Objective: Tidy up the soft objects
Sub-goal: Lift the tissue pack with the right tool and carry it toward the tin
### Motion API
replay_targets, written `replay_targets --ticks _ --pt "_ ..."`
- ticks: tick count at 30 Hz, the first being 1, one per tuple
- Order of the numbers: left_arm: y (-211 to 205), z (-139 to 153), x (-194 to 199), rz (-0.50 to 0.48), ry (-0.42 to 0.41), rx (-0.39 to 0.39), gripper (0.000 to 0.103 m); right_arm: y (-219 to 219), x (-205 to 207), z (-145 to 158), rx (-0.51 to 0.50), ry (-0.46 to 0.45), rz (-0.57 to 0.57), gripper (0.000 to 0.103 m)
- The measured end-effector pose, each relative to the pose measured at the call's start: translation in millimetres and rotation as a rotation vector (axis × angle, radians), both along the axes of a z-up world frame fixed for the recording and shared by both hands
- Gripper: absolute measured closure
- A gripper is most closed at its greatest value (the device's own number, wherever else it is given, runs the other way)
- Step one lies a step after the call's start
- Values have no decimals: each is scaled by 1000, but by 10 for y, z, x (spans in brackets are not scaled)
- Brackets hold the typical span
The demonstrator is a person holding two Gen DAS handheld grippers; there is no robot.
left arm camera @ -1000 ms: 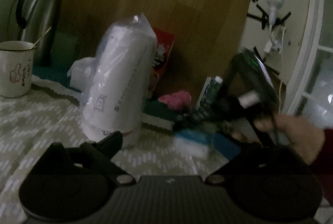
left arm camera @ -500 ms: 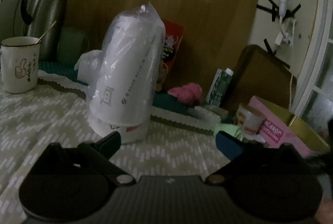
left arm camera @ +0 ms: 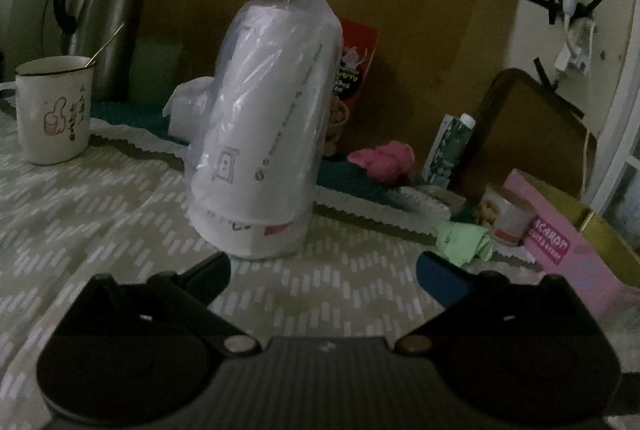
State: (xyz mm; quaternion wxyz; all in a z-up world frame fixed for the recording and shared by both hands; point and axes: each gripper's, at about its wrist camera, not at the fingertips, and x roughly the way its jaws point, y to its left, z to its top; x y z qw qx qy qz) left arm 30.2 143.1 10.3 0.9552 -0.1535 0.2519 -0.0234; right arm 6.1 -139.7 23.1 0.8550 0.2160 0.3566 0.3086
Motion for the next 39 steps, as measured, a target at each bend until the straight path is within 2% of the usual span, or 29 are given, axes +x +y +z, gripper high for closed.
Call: replay_targets --ticks 5,11,12,18,20,22,24,26,29,34,37,39 --pt "-87 11 -33 -9 -3 52 1 9 -135 -11 -29 -38 29 24" --pt "-307 1 7 -54 16 172 1 313 -267 -43 -114 -77 135 18" --pt "-338 -2 11 -64 17 187 1 388 -284 -33 -135 -95 141 14" --pt "-434 -15 17 -127 28 225 1 890 -333 1 -363 -225 164 7" --pt "-434 -19 28 -143 39 219 1 992 -333 -30 -429 -263 157 8" --pt "-425 -25 39 -151 46 210 1 1009 -331 -66 -485 -304 140 15" --pt "-413 -27 45 -160 48 198 1 919 -337 -69 -489 -329 136 29" --pt "-404 -32 50 -171 53 187 1 822 -326 -56 -489 -325 110 33" --pt "-394 -30 43 -173 49 177 1 606 -320 -63 -504 -318 41 32" --pt "-374 -29 73 -187 66 148 1 239 -363 -79 -469 -274 -7 29" --pt "-312 -26 104 -203 97 81 1 239 -397 -69 -456 -264 -5 25" --pt "-249 -22 51 -204 114 -28 1 307 -378 -46 -440 -255 4 23"
